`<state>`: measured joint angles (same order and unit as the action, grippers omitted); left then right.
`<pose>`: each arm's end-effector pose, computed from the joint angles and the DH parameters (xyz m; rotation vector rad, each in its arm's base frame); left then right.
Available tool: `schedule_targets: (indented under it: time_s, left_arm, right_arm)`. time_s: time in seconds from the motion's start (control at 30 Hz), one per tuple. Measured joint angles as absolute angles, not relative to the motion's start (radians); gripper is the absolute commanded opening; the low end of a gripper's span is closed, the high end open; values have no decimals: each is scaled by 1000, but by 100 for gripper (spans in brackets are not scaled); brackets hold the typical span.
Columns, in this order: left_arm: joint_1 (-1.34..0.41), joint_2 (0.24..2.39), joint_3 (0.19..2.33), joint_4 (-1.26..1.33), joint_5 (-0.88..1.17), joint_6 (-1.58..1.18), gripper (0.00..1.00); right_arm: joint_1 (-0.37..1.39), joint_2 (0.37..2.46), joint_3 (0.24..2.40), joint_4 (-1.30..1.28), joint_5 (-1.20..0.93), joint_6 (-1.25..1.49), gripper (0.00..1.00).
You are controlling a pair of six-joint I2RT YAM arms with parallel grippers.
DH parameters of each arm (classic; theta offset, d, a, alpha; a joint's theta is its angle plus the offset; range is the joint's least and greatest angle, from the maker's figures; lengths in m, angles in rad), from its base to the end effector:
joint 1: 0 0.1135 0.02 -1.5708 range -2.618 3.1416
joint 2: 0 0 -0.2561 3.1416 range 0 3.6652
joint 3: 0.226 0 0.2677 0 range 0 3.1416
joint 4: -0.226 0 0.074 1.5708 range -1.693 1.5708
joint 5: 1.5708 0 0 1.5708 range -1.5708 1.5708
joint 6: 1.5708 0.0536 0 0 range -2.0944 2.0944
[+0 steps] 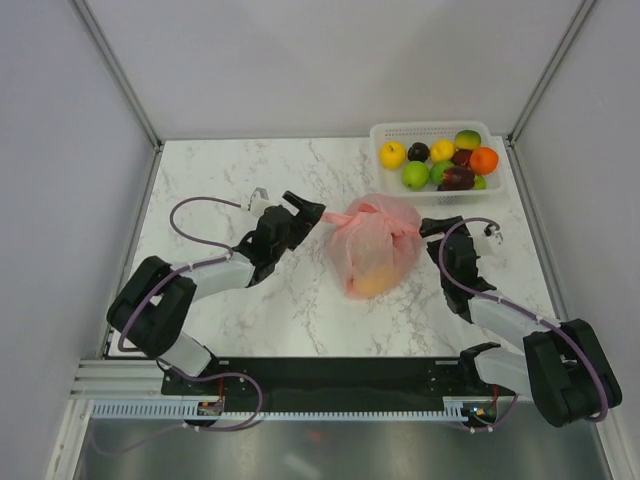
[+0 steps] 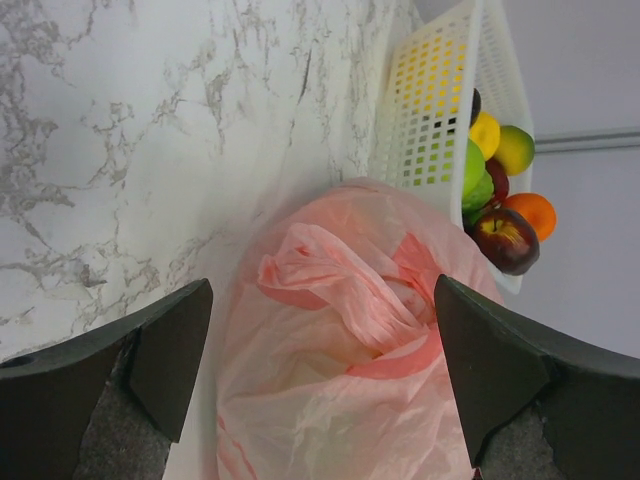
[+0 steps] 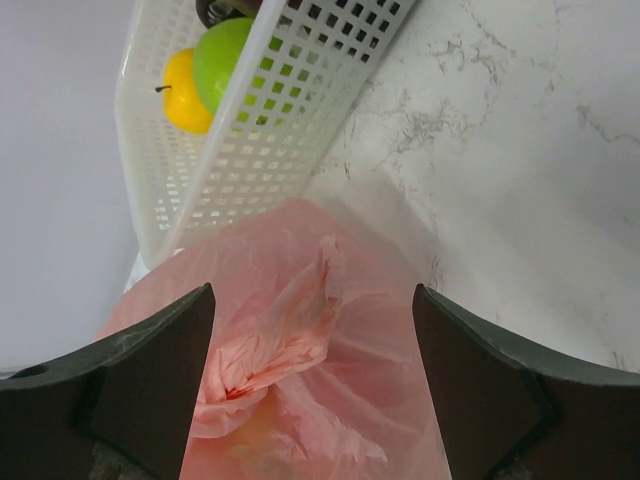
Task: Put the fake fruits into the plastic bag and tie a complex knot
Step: Tie the plastic bag at the center of the board.
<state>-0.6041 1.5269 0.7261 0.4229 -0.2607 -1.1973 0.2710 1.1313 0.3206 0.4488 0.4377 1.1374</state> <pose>0.2962 -0.1876 0.1774 -0.7723 1.9040 -0.9224 0.2459 0.0447 0.1541 1.0684 1.6108 0.5305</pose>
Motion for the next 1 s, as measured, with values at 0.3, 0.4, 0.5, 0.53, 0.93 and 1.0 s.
schedule_targets:
  time_s: [0.3, 0.4, 0.5, 0.53, 0.93, 1.0]
  left_arm:
    - [-616, 1639, 734, 494, -306, -1269, 89]
    - [-621, 1674, 745, 538, -306, -1279, 88]
    - [-638, 1703, 760, 569, -311, -1292, 86]
    - [-645, 1710, 762, 582, -313, -1295, 86]
    - [-681, 1770, 789, 731, -323, -1292, 2]
    - [-681, 1770, 789, 751, -324, -1271, 2]
  right_arm:
    - [334, 1247, 324, 538, 502, 1200, 47]
    - [335, 1264, 331, 551, 512, 1198, 21]
    - [335, 1266, 333, 564, 521, 1196, 0]
    - [336, 1266, 335, 567, 523, 1196, 0]
    - [337, 1269, 345, 579, 518, 1153, 0]
    - [337, 1269, 348, 585, 508, 1106, 0]
